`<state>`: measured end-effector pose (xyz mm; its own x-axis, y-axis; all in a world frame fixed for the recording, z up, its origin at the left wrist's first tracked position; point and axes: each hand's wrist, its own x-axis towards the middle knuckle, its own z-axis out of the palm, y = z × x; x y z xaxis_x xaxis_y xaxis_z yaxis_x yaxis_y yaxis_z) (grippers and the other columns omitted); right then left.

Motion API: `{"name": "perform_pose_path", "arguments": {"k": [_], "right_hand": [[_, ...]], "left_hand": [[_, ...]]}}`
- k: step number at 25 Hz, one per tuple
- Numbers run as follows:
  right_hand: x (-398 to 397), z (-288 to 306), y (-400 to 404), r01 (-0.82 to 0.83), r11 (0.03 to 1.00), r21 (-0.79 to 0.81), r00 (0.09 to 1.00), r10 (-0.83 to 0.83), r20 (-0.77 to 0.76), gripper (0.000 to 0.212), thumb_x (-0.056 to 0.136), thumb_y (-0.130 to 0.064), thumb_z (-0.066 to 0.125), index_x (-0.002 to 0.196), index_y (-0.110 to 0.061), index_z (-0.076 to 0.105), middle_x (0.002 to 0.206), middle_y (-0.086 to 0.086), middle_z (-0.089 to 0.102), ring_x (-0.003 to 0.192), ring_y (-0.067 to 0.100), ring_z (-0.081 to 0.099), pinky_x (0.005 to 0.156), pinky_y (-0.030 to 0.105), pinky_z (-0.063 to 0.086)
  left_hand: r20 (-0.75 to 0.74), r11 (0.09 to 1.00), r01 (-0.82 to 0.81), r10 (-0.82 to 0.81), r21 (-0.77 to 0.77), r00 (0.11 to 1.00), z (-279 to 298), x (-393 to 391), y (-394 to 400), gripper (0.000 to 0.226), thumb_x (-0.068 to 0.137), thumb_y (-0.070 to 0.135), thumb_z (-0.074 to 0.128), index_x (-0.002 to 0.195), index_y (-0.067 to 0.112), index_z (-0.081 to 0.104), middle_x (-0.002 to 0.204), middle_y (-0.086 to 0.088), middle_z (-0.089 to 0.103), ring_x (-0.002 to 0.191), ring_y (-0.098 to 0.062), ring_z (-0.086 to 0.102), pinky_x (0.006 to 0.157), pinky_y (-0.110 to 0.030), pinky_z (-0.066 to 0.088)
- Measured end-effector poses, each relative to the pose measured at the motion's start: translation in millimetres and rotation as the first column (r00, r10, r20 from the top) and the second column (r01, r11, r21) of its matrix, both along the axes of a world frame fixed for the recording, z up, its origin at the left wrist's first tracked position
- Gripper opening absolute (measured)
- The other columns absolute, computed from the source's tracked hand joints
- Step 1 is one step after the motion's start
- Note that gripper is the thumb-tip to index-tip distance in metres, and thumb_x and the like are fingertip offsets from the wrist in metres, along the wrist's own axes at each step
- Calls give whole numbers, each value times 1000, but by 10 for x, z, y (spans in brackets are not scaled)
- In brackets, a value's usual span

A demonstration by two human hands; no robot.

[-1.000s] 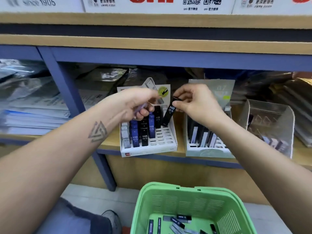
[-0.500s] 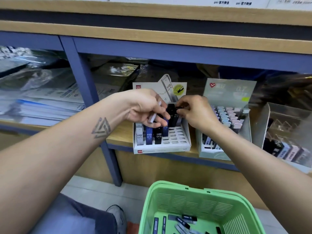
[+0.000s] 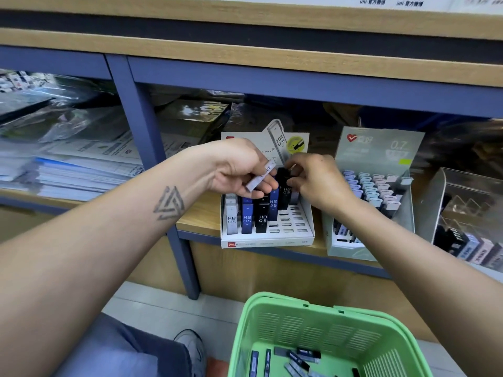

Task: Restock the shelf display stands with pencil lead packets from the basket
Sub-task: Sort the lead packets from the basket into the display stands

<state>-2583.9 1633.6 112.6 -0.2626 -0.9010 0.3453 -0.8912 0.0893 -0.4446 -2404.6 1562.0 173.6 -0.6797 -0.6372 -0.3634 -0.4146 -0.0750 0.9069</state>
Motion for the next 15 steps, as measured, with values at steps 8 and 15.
{"name": "perform_pose_path", "arguments": {"k": [8,15], "right_hand": [[34,-4,53,29,1000,12,982,-26,-189,28,91,-8,60,115,-15,74,112,5,65,98,28,63,81,40,54],[-12,527,608,-148,985,-86,643,162,748,14,93,-4,67,105,2,71,83,17,74,71,19,69,64,23,59]], "left_hand": [[-90,992,39,-28,122,996,-29,124,-29,20,101,-2,49,118,-3,60,109,-29,70,101,-40,71,83,-48,60],[-174,987,110,-88,119,981,34,-107,195,21,89,-4,65,108,-12,65,91,-23,71,83,-29,74,80,-31,60]]}}
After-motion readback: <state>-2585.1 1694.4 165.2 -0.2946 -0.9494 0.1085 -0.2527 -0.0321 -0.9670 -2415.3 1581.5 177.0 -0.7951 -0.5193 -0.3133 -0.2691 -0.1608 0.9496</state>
